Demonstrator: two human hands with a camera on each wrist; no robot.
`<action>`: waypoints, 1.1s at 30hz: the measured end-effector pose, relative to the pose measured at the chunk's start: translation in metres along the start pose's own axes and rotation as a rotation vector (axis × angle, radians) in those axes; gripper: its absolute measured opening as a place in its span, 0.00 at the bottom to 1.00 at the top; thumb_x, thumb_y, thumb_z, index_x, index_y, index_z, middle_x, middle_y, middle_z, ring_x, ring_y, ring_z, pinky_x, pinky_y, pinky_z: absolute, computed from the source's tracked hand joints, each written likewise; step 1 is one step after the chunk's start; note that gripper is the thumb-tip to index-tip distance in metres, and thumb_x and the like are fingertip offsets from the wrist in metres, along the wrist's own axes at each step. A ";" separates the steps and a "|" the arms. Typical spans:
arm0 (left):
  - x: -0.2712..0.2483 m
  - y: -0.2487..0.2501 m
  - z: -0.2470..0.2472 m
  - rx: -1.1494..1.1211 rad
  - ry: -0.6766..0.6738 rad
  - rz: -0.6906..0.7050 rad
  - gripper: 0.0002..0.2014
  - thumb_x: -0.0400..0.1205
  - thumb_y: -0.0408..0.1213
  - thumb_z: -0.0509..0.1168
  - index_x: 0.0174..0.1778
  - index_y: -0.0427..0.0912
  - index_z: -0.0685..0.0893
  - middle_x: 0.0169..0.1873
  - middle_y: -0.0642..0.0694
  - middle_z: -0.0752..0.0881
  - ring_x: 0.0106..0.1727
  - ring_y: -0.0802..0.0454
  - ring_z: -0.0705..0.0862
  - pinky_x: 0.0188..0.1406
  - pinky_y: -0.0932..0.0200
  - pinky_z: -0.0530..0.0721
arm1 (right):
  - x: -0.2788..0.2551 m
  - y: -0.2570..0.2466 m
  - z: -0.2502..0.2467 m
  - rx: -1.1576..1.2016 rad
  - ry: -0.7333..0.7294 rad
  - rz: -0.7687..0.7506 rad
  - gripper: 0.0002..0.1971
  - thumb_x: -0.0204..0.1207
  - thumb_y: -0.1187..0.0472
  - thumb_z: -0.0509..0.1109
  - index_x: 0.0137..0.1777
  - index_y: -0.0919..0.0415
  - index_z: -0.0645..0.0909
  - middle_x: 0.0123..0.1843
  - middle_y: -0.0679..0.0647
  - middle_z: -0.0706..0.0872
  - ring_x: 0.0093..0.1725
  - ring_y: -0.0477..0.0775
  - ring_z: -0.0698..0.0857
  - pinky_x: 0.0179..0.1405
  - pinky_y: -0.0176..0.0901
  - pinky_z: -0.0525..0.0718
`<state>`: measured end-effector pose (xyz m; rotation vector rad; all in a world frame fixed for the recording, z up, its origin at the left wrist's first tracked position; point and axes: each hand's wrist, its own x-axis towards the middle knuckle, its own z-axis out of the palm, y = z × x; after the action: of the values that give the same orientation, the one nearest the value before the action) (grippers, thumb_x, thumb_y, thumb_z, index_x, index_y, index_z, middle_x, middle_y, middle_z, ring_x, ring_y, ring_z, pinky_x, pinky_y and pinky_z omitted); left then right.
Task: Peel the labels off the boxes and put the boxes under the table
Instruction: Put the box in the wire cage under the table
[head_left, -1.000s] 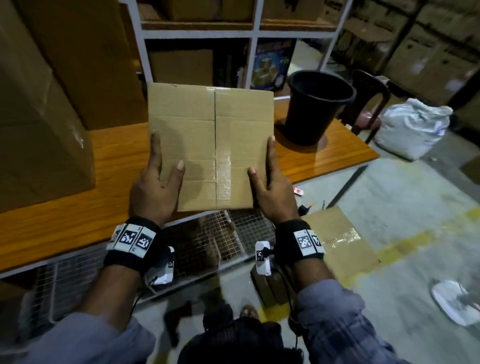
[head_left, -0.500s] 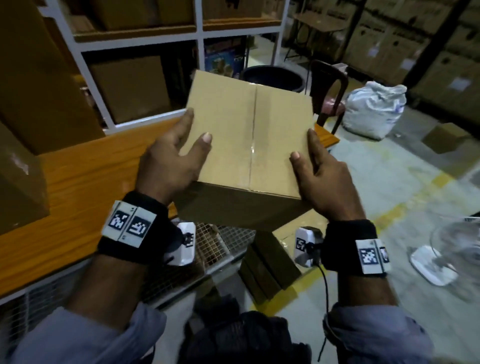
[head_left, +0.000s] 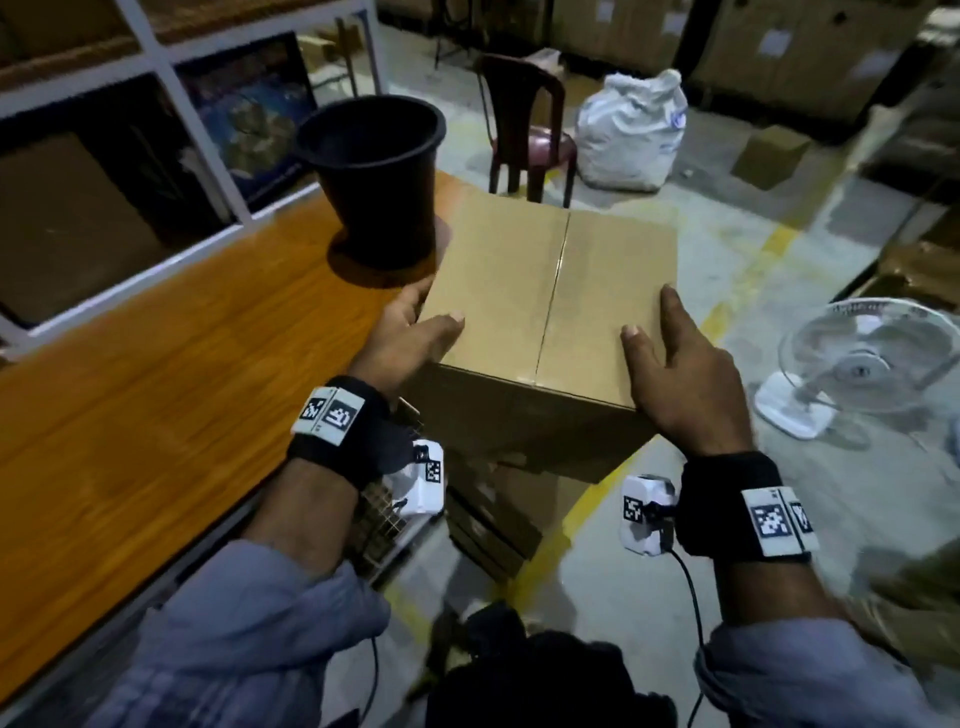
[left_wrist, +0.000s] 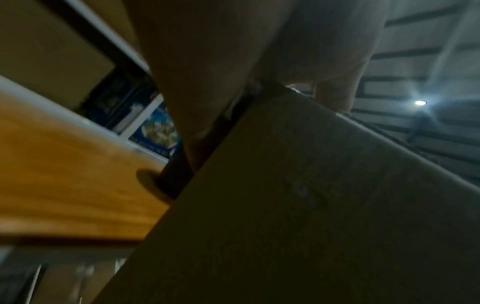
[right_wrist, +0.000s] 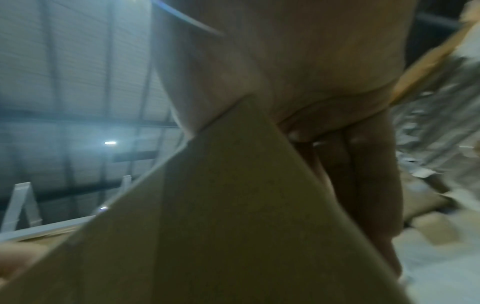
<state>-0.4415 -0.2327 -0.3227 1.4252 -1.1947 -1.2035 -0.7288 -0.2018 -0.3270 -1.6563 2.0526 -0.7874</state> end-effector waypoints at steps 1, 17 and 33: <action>0.007 -0.003 0.008 -0.035 -0.022 -0.042 0.28 0.88 0.29 0.67 0.84 0.43 0.69 0.68 0.46 0.85 0.65 0.51 0.87 0.61 0.58 0.89 | 0.002 0.006 0.001 -0.002 0.009 0.042 0.35 0.87 0.33 0.57 0.92 0.39 0.55 0.78 0.62 0.83 0.74 0.71 0.80 0.70 0.60 0.79; 0.071 -0.068 0.005 0.068 -0.239 -0.024 0.22 0.88 0.42 0.69 0.79 0.50 0.77 0.69 0.50 0.86 0.68 0.50 0.87 0.69 0.40 0.87 | -0.040 0.004 0.068 -0.077 0.115 0.332 0.33 0.90 0.37 0.53 0.93 0.41 0.52 0.64 0.66 0.89 0.63 0.71 0.85 0.62 0.57 0.82; 0.085 -0.087 -0.004 0.129 -0.310 -0.022 0.24 0.90 0.41 0.66 0.83 0.49 0.73 0.70 0.50 0.84 0.65 0.54 0.85 0.51 0.61 0.85 | -0.055 0.001 0.109 -0.139 0.188 0.390 0.30 0.92 0.40 0.49 0.92 0.45 0.55 0.57 0.66 0.90 0.58 0.70 0.87 0.58 0.62 0.86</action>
<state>-0.4218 -0.3052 -0.4187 1.3813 -1.4944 -1.4212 -0.6499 -0.1676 -0.4137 -1.2198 2.5062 -0.6980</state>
